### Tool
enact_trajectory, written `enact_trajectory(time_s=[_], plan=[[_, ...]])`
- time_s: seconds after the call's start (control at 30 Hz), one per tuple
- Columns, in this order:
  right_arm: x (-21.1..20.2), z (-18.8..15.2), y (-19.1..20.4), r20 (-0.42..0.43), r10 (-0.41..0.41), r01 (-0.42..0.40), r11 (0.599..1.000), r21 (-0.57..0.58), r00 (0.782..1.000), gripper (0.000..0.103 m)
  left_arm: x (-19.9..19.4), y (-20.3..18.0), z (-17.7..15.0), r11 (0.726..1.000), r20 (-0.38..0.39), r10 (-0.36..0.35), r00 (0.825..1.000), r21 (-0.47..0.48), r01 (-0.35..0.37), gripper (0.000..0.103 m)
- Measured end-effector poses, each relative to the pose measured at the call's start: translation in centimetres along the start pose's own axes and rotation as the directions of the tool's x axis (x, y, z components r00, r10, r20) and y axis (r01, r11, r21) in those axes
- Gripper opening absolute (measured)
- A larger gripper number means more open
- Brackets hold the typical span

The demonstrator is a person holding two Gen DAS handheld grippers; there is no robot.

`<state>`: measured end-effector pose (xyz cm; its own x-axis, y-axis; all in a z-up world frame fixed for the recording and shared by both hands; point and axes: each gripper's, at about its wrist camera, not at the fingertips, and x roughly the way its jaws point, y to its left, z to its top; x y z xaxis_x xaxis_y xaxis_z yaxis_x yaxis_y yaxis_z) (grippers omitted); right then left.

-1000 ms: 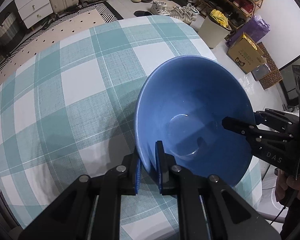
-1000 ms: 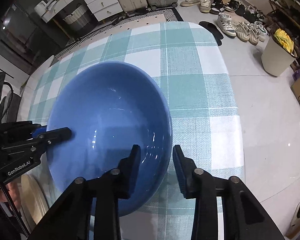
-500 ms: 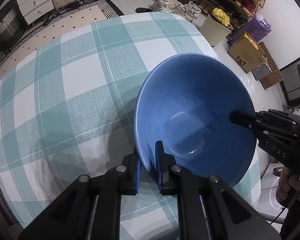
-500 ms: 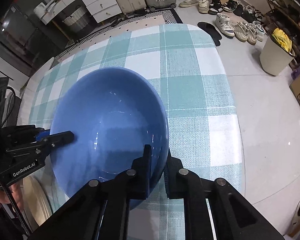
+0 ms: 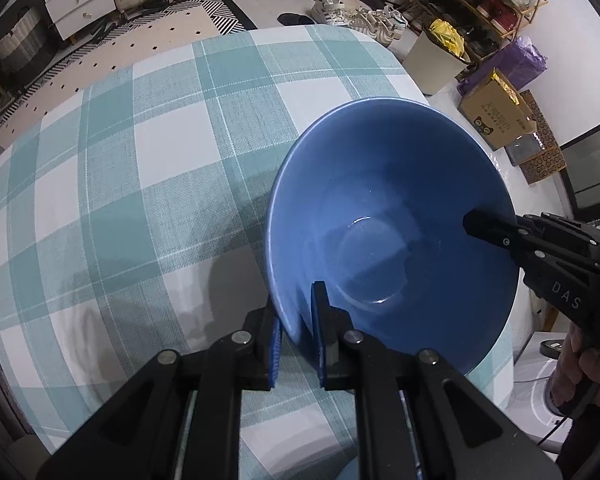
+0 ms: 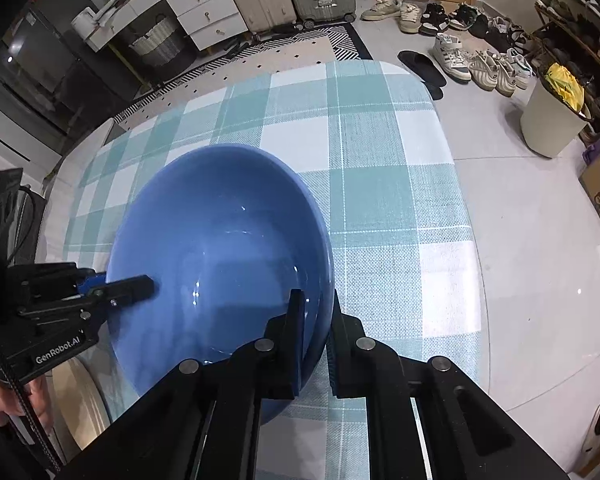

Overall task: Organize plates and bowls
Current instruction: 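Lift the last blue bowl with both grippers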

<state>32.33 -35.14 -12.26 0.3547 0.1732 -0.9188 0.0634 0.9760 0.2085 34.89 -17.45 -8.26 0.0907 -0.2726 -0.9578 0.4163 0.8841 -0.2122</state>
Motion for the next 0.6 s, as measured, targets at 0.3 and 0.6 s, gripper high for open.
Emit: enact_trajectory(time_s=[0.3,0.6], plan=[[-3.0,-0.4,2.1,0.045,-0.017,0.019,0.999,-0.03,0.999,0.009,-2.7,0.1,-1.1,1.0,0.02,-0.012,1.0,-0.01,0.012,0.011],[-6.7,-2.3,3.8,0.071,0.002,0.0,1.0,-0.025,0.998,0.009,-6.3,-0.3,-3.6,1.0,0.056,-0.016,0.998,-0.01,0.016,0.011]])
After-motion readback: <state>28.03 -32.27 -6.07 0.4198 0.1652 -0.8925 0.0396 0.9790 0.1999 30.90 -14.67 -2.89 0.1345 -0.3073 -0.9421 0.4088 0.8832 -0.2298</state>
